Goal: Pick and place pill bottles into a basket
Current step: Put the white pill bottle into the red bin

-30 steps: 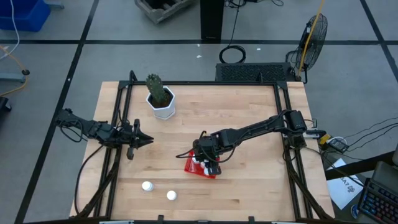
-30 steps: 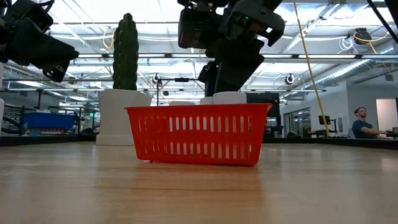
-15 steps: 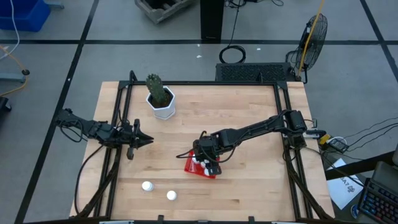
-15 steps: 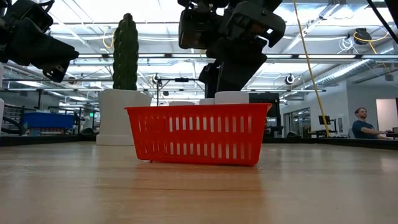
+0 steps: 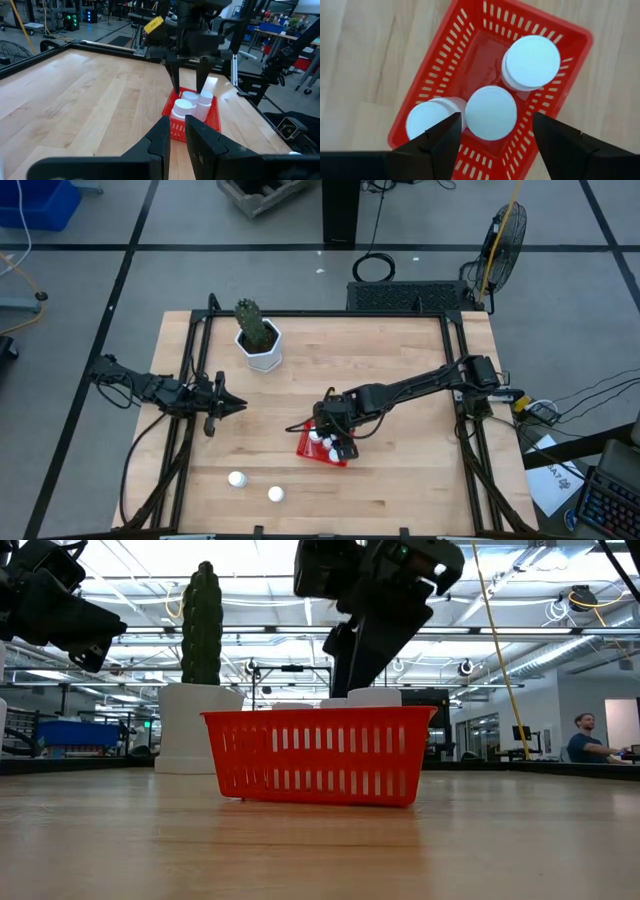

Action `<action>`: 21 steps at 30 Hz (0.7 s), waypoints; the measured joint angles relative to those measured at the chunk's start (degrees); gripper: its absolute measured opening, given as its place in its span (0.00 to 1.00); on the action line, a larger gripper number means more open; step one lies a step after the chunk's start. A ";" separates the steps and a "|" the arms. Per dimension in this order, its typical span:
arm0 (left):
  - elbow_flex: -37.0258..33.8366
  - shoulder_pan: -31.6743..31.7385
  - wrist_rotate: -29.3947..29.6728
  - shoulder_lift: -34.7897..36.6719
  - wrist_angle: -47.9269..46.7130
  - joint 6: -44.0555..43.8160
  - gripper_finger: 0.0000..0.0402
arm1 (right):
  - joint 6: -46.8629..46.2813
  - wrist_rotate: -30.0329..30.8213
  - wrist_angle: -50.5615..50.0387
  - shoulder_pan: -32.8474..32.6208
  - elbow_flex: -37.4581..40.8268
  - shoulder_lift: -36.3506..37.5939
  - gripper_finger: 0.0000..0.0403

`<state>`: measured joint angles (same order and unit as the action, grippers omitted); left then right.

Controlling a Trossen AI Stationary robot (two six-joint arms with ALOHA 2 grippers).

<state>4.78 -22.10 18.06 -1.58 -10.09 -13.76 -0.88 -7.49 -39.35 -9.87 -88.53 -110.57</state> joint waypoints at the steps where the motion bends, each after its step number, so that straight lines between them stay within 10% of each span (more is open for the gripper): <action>1: 0.00 -0.01 0.00 -0.02 -0.07 0.00 0.16 | -0.40 -0.01 -0.14 0.00 0.00 0.49 0.58; 12: 0.00 0.01 0.00 0.00 -0.13 0.00 0.16 | -6.37 -0.08 -4.12 -4.81 0.00 6.19 0.54; 21: 0.00 0.00 0.00 -0.01 -0.09 0.00 0.16 | -10.17 3.33 8.32 -12.62 13.53 20.91 0.04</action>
<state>4.78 -22.10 18.06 -1.59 -10.18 -13.76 -11.05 -4.16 -31.03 -22.49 -75.00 -89.65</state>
